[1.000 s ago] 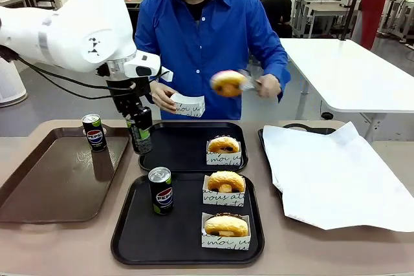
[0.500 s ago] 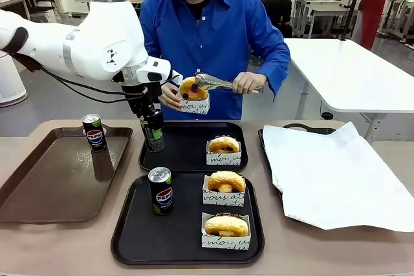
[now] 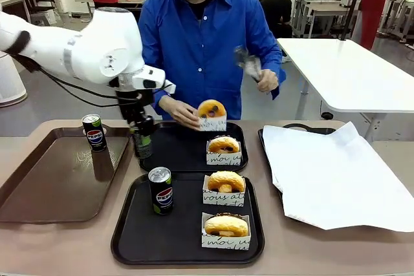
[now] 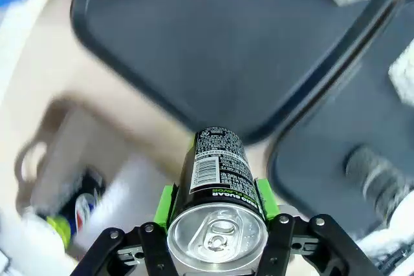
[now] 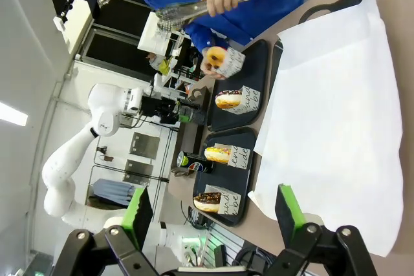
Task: Set up donuts and drinks on trays.
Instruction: Pick up one Pepsi coke from the Handle tray and place it on the Flat Tray without a Pepsi coke.
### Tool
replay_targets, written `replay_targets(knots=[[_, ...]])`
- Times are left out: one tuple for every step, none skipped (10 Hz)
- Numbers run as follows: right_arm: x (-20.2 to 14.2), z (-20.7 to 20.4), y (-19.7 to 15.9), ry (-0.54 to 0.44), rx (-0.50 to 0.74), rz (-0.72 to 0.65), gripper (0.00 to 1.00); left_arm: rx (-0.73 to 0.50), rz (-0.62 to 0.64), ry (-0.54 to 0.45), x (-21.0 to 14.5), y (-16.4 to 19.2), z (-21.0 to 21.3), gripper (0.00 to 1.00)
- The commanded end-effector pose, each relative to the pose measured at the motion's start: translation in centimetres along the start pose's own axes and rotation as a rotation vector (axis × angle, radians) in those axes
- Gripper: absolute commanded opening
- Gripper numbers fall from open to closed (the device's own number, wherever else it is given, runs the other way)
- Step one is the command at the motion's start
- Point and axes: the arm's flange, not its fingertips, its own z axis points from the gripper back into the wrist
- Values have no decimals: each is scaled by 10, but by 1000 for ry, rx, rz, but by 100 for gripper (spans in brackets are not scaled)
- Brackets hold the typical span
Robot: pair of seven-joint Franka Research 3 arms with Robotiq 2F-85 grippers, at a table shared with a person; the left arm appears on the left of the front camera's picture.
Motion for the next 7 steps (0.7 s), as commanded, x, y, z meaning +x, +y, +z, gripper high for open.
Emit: replay_targets(knots=[[1, -1, -1, -8, 18, 14, 100, -18, 23, 165, -97, 13, 38, 58], [1, -1, -1, -8, 18, 14, 100, -1, -16, 175, -155, 18, 40, 58], [1, -1, -1, -8, 18, 14, 100, -49, -5, 143, -188, 22, 37, 58], [1, -1, -1, -8, 18, 14, 100, -63, 10, 121, -202, 26, 36, 58], [1, -1, -1, -8, 18, 14, 100, -55, 16, 113, -206, 28, 36, 58], [1, -1, -1, -8, 18, 14, 100, -56, 7, 105, -204, 27, 37, 58], [1, -1, -1, -8, 18, 14, 100, -48, -4, 90, -197, 22, 41, 58]])
